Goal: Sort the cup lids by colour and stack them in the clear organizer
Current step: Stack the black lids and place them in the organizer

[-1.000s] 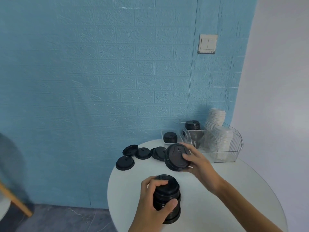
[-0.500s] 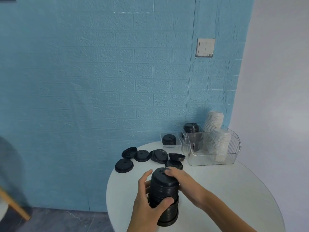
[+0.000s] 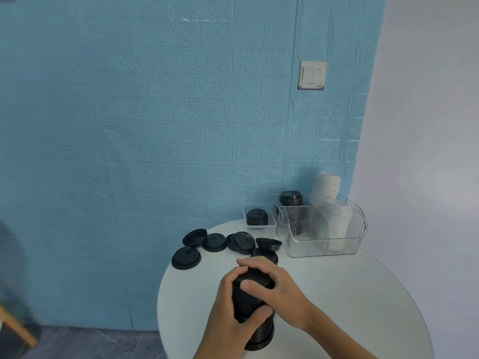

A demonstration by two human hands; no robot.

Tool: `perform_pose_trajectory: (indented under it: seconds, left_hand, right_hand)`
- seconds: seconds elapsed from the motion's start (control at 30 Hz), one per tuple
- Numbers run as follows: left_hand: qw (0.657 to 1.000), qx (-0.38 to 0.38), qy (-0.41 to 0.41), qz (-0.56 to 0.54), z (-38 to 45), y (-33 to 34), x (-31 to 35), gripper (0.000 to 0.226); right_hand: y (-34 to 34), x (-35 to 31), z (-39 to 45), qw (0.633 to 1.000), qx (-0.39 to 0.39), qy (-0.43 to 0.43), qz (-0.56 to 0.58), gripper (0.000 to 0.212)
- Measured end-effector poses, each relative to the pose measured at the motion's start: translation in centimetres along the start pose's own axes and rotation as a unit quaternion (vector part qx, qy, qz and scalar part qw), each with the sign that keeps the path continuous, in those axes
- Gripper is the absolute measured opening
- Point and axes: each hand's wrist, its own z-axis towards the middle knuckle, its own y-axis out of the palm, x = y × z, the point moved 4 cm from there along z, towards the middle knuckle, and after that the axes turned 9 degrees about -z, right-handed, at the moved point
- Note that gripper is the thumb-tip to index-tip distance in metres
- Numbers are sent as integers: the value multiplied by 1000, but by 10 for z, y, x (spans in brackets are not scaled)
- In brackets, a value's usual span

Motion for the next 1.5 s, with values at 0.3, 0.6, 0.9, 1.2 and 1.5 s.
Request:
perform_pose_trajectory:
  seconds: [0.3, 0.6, 0.9, 1.2, 1.5]
  left_hand:
    - [999, -17, -20, -20, -2, 2, -12, 66]
    - [999, -13, -17, -28, -1, 2, -12, 79]
    - [999, -18, -15, -45, 5, 0, -15, 89]
    - [998, -12, -21, -50, 3, 0, -15, 90]
    - [998, -14, -16, -51, 3, 0, -12, 87]
  right_hand:
    - [2, 13, 5, 999, -46, 18, 6, 34]
    - [-40, 77, 84, 930, 19, 81, -358, 73]
    - [-31, 127, 119, 864, 21, 109, -491, 81]
    - [-29, 116, 106, 886, 41, 94, -452, 51]
    - [-44, 81, 69, 891, 96, -1, -443, 37]
